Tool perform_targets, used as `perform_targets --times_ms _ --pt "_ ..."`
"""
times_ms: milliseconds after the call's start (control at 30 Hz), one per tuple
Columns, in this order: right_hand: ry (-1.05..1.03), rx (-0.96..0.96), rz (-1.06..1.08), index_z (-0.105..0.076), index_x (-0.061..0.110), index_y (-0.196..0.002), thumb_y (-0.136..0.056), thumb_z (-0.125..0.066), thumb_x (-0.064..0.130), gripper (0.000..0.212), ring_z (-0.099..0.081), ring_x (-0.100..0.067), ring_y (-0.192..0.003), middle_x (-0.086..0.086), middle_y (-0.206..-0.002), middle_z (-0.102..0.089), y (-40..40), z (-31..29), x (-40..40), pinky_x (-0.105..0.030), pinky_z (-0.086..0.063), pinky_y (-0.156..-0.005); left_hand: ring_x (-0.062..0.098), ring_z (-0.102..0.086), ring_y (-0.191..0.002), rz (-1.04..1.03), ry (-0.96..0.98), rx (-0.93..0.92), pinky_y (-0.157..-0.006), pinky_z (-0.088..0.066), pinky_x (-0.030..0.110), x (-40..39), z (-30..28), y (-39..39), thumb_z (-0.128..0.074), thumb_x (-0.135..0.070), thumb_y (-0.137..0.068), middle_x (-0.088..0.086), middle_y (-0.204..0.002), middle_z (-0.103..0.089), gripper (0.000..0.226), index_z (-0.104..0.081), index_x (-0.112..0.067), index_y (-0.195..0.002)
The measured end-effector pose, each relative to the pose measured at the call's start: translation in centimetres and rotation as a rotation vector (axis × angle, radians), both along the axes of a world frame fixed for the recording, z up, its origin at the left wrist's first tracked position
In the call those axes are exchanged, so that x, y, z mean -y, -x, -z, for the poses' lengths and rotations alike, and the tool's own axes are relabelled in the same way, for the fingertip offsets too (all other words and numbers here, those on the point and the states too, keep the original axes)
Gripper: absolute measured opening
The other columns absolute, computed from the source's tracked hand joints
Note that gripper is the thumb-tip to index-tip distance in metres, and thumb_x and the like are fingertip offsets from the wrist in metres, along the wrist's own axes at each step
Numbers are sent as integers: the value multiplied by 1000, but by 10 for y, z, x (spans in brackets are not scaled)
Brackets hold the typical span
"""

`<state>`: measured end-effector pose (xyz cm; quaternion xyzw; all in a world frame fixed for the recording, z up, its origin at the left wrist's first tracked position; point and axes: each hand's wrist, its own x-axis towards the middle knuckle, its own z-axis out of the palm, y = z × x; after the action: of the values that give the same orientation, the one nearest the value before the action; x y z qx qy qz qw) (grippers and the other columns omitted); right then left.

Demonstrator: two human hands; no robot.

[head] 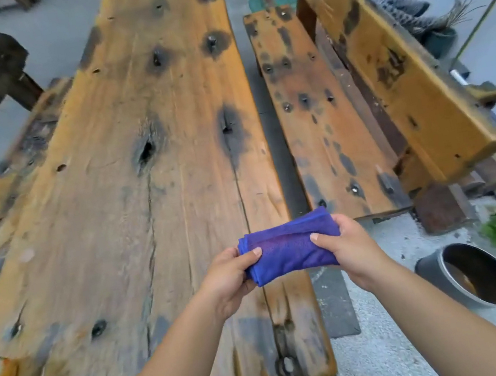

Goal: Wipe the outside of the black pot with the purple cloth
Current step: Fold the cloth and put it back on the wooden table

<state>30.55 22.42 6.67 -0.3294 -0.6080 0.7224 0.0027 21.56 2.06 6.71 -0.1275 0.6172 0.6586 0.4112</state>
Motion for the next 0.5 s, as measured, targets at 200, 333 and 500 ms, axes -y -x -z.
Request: perform_targets --times_ms 200,333,500 --pt "-145 122 31 -62 13 -98 -81 -67 2 21 -69 -31 -92 -17 -100 -72 94 45 42 -50 -54 -86 24 -70 -92 -17 58 36 -82 -58 38 34 40 100 -61 -6 -95 17 -113 -70 24 -60 -3 -118" --pt "-249 216 -7 -63 20 -89 -72 -69 13 19 -69 -31 -93 -9 -95 -72 143 80 47 -53 -53 -88 15 -72 -72 -20 126 52 -58 -59 26 33 68 149 -61 -3 -95 11 -94 -72 7 -62 -7 -101" --pt "-357 272 -28 -63 23 -90 -80 -72 12 17 -68 -26 -92 -6 -96 -73 188 119 42 -49 -53 -89 15 -71 -73 -73 217 29 -55 -57 26 25 107 187 -60 -5 -95 8 -92 -71 4 -62 -9 -96"
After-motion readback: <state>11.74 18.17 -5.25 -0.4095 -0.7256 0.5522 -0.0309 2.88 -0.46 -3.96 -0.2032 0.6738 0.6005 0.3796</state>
